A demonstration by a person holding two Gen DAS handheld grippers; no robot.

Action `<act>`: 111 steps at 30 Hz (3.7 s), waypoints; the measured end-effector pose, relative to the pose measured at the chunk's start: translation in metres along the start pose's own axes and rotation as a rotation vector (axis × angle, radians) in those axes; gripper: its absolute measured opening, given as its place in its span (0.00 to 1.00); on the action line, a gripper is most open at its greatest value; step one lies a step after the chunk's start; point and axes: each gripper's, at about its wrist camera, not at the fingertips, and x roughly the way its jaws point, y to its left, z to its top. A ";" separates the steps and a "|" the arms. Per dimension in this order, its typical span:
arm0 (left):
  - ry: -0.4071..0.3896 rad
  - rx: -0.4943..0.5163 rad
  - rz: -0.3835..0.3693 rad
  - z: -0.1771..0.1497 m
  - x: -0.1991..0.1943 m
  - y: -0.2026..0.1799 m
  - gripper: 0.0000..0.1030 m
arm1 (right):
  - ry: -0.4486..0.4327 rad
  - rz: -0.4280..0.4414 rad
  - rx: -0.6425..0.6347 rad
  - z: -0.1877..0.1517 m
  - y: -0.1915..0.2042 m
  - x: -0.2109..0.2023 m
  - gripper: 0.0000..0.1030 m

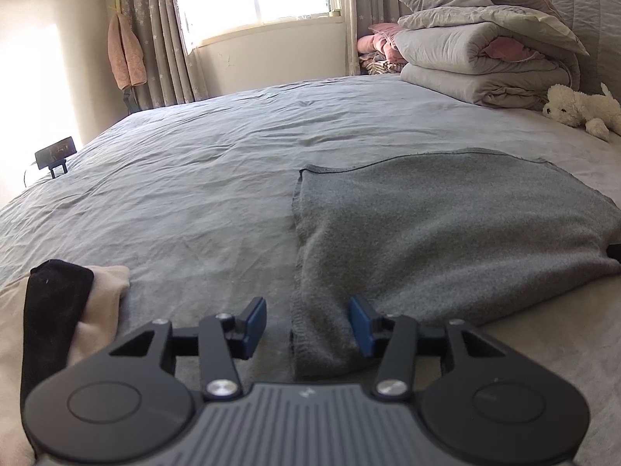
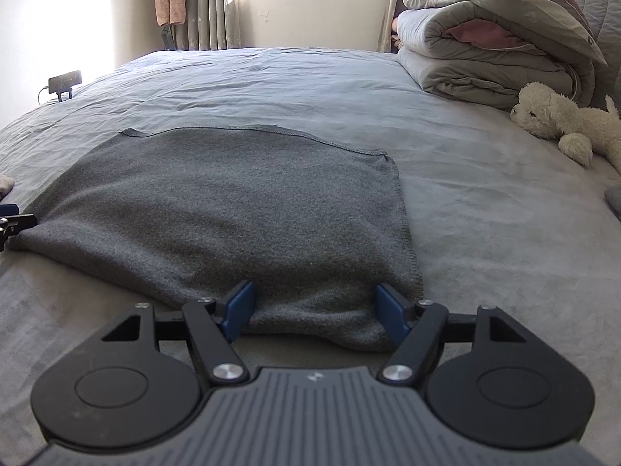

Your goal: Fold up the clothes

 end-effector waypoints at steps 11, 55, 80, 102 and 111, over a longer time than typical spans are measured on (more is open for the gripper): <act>0.009 -0.022 0.009 -0.001 0.002 0.003 0.56 | 0.001 -0.067 -0.081 -0.006 0.010 -0.009 0.64; 0.062 -0.324 0.072 0.023 -0.023 0.037 0.83 | 0.108 -0.164 0.293 0.008 -0.050 -0.035 0.86; 0.135 -0.064 -0.086 0.018 0.006 -0.053 0.85 | 0.100 -0.041 -0.135 0.011 0.092 0.014 0.91; 0.272 -0.316 -0.180 0.041 0.014 -0.033 0.86 | 0.133 -0.036 -0.122 0.013 0.091 0.021 1.00; 0.289 -0.326 -0.197 0.039 0.020 -0.026 0.88 | 0.151 0.070 -0.027 0.037 0.061 0.015 1.00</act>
